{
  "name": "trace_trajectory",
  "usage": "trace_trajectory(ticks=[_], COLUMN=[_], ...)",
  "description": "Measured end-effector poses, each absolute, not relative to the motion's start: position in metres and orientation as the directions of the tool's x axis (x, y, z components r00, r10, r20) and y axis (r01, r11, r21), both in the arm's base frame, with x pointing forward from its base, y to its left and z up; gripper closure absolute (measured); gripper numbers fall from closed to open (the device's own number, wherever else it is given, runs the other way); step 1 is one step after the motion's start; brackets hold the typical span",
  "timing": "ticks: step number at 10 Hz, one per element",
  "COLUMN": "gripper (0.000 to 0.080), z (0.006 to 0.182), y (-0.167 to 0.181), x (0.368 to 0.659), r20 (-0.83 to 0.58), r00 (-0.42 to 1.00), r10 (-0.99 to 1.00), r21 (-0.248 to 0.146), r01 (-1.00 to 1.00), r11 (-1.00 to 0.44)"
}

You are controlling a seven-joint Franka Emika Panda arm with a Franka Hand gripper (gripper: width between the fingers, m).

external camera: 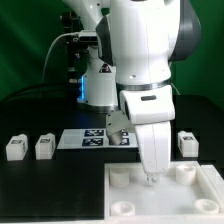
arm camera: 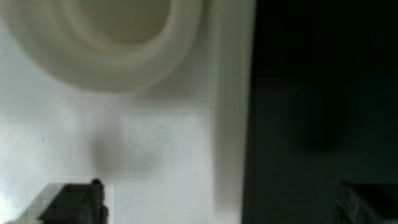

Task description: Assemble one leg

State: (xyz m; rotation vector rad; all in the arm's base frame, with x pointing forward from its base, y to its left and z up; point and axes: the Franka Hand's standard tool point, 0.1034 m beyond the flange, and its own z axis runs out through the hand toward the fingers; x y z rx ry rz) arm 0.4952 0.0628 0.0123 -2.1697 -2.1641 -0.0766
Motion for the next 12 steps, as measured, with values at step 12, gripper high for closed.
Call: trace_trajectory(ticks=[12], gripper=[0.0151], z=[0.052], y=[0.135], x=[0.466], r20=[0.043], r00=[0.855], r10=[0.516], r21=[-0.074], r01=[0.518], r11=[-0.852])
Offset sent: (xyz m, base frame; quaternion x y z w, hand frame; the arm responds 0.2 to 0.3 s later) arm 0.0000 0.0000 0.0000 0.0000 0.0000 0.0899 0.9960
